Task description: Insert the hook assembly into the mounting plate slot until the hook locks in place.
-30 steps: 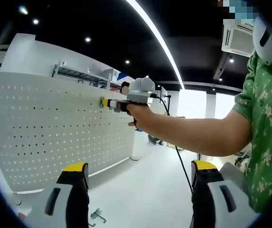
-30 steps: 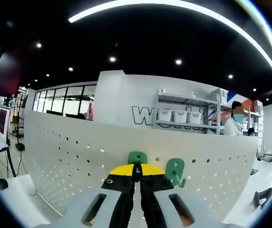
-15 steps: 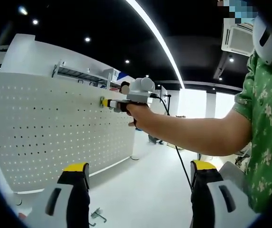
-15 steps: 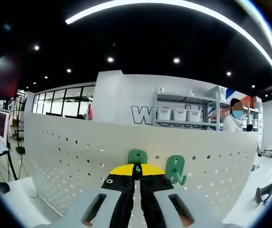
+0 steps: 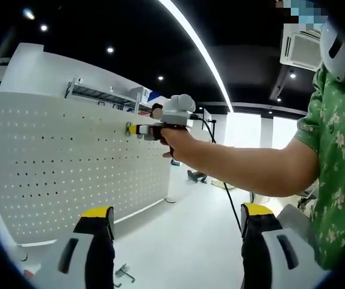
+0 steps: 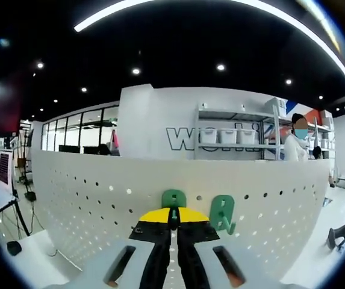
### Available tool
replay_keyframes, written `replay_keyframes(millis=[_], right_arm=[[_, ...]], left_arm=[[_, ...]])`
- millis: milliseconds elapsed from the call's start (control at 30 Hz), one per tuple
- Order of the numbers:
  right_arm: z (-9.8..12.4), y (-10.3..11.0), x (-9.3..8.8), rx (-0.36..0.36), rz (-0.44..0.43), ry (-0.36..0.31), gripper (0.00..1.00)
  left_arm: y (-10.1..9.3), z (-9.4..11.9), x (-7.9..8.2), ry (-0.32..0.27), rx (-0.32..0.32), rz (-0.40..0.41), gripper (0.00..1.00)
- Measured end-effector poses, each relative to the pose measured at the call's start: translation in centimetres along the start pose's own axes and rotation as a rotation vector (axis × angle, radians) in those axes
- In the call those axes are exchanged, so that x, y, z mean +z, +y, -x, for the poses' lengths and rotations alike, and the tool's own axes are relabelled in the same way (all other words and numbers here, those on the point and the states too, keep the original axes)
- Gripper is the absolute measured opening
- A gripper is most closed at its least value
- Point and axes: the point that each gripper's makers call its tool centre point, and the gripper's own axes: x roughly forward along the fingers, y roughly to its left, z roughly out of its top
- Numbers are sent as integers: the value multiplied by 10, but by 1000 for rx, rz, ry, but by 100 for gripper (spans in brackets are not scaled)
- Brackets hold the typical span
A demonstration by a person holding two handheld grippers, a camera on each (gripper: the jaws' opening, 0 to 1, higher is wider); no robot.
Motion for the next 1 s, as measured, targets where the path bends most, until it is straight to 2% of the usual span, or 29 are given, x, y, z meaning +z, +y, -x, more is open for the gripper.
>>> replay_keyframes(millis=[500,800,1000], right_arm=[[-10,-1,-5,0,40,27,1],[-8,-2,-5,2,55,5,2],[-4,-2,-8,5,57,15,8]], left_arm=[[2,1,0,-1,3,-1,88],[0,0,1,-4,-2,-4,88],[-1,-1,0,-1,-4,-5,88]])
